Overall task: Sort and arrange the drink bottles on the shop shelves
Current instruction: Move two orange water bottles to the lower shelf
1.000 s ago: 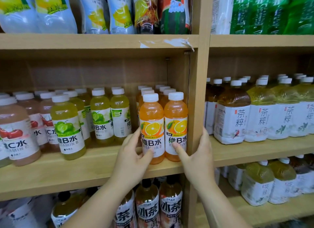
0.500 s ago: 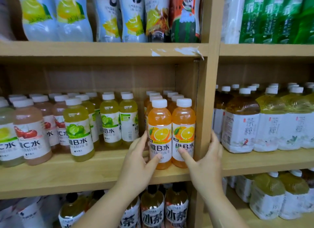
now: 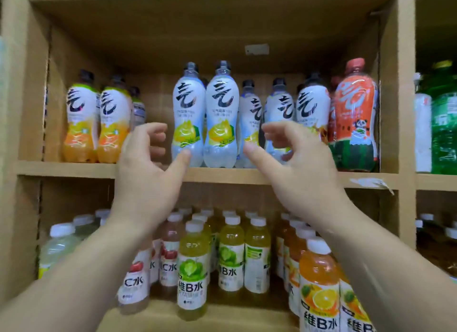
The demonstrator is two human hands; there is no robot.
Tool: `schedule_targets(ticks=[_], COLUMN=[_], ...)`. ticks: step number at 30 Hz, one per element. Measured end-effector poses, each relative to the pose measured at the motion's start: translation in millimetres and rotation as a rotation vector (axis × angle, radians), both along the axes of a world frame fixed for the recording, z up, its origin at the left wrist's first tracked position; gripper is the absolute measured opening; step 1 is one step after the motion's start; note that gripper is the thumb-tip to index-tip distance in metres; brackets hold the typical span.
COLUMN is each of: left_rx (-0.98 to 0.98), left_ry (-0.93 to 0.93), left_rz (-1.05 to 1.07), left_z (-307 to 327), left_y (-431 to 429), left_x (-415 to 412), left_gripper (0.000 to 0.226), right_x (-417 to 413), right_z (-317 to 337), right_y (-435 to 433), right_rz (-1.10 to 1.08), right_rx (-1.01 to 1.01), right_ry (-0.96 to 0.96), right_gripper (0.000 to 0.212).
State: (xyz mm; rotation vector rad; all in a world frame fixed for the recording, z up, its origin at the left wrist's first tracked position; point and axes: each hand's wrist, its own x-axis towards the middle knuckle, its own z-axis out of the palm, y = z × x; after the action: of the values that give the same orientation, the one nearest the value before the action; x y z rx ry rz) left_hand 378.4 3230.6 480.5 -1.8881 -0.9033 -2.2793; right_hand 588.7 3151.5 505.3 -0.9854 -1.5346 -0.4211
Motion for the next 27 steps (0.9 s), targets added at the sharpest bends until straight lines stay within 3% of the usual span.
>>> schedule_targets(ticks=[5,8,10,12,17,23,27], left_rx=[-0.373,-0.513,-0.509,-0.469,-0.433,-0.421,-0.469], left_ry=[0.242,0.353,0.382,0.399,0.404,0.452,0.493], left_rz=[0.146,0.069,-0.007,-0.027,-0.123,-0.261,-0.268], left_z=[57,71,76,80,77,78,82], left_y=[49,59,63,63,62,48,40], left_x=[-27,-24,-18,-14,-4,43,72], left_gripper=[0.084,0.083,0.049,0.030,0.040,0.042,0.056], right_x=[-36,-46,-47,-46,-24,33,59], right_z=[58,64,61,58,58,53,50], right_y=[42,66,80,87,78,65,58], right_rz=[-0.108,-0.149,-0.183,-0.205,-0.183,-0.292,-0.406], right_rx=[-0.284,-0.346,-0.393,-0.414,-0.396,-0.299,-0.264], right_ry=[-0.027,0.029,0.021,0.004,-0.019,0.011,0.007], right_gripper=[0.063,0.073,0.077,0.063,0.049,0.056,0.056])
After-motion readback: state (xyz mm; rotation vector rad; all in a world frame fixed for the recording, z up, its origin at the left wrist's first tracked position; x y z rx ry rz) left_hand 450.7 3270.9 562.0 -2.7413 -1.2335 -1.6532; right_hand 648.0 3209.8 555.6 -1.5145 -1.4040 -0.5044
